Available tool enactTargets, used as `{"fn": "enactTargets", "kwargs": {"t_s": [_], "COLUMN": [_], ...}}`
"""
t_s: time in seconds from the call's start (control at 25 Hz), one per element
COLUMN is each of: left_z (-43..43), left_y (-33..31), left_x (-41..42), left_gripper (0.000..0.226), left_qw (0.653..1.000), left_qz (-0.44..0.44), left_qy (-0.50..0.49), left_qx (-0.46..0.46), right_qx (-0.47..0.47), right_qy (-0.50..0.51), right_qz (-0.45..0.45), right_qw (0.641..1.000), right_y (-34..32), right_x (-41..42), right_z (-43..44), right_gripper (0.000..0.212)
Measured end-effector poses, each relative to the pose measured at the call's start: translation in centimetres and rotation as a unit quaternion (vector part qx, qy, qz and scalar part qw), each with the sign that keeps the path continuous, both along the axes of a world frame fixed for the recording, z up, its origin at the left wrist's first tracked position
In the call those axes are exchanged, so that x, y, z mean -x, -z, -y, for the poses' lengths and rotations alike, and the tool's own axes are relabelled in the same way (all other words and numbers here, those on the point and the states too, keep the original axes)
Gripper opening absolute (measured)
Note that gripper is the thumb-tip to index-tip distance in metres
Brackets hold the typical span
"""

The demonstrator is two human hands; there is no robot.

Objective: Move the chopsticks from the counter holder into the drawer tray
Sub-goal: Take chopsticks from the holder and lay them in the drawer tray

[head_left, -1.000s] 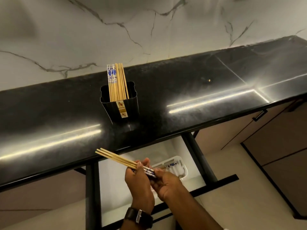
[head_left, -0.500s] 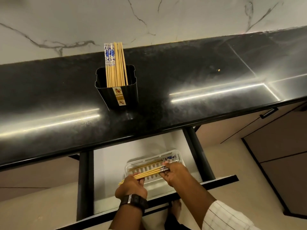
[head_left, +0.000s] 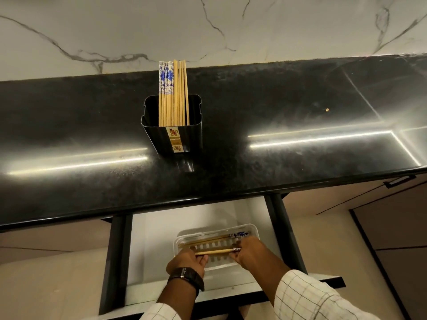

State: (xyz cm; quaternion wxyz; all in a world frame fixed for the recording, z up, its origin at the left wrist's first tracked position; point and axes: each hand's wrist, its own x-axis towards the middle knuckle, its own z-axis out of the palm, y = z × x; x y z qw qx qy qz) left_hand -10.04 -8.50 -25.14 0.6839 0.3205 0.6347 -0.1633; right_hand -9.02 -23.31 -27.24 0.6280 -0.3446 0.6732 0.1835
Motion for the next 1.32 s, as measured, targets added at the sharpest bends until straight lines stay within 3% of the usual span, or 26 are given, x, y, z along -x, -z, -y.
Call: {"fn": "enactTargets", "kwargs": {"t_s": [0.12, 0.24, 0.36, 0.44, 0.52, 0.6, 0.68, 0.76, 0.88, 0.92, 1.0, 1.08, 1.32], "left_z": [-0.1, 0.1, 0.6, 0.5, 0.1, -0.6, -1.1, -1.5, -1.6, -1.8, -2.3, -2.8, -3.6], "left_y": [0.0, -1.4, -4.1, -7.0, -10.6, -14.2, -17.1, -19.0, -20.4, -20.3, -19.6, -18.9, -18.2], "left_x": [0.0, 0.2, -0.3, -1.6, -3.6, -6.1, -8.8, -11.8, -15.5, -16.3, -17.4, -18.0, -18.6], "left_gripper": [0.042, 0.04, 0.031, 0.018, 0.013, 0.013, 0.013, 0.015, 0.032, 0.039, 0.047, 0.052, 0.059], "left_qw": [0.999, 1.0, 0.999, 0.996, 0.985, 0.946, 0.894, 0.835, 0.724, 0.695, 0.649, 0.62, 0.596], "left_qz": [-0.009, 0.007, 0.038, 0.068, 0.14, 0.287, 0.401, 0.453, 0.492, 0.496, 0.501, 0.498, 0.468], "left_qy": [0.011, 0.0, -0.031, -0.054, -0.058, -0.026, 0.042, 0.133, 0.289, 0.332, 0.396, 0.446, 0.478], "left_qx": [0.035, 0.015, -0.012, -0.032, -0.085, -0.147, -0.198, -0.281, -0.387, -0.401, -0.413, -0.411, -0.445], "right_qx": [-0.02, -0.066, -0.045, 0.011, 0.128, 0.247, 0.335, 0.35, 0.294, 0.284, 0.305, 0.342, 0.39], "right_qy": [0.02, -0.008, -0.026, -0.02, -0.058, -0.113, -0.16, -0.213, -0.316, -0.347, -0.386, -0.397, -0.385], "right_qz": [0.001, 0.042, 0.106, 0.207, 0.355, 0.463, 0.491, 0.479, 0.441, 0.434, 0.425, 0.425, 0.432], "right_qw": [1.0, 0.997, 0.993, 0.978, 0.924, 0.844, 0.788, 0.777, 0.787, 0.781, 0.76, 0.738, 0.717], "right_y": [-1.5, -4.8, -9.0, -13.0, -17.2, -21.0, -23.1, -24.2, -24.2, -24.0, -24.0, -24.0, -24.2], "right_x": [-0.2, -0.3, 0.0, -1.0, -4.3, -9.5, -15.7, -21.6, -28.2, -29.6, -31.4, -32.3, -32.3], "right_z": [-0.3, -0.7, -1.6, -2.3, -2.7, -3.2, -4.2, -5.1, -6.3, -6.6, -6.9, -6.8, -6.3], "right_gripper": [0.027, 0.031, 0.023, 0.018, 0.017, 0.011, 0.009, 0.029, 0.058, 0.056, 0.024, 0.01, 0.015]}}
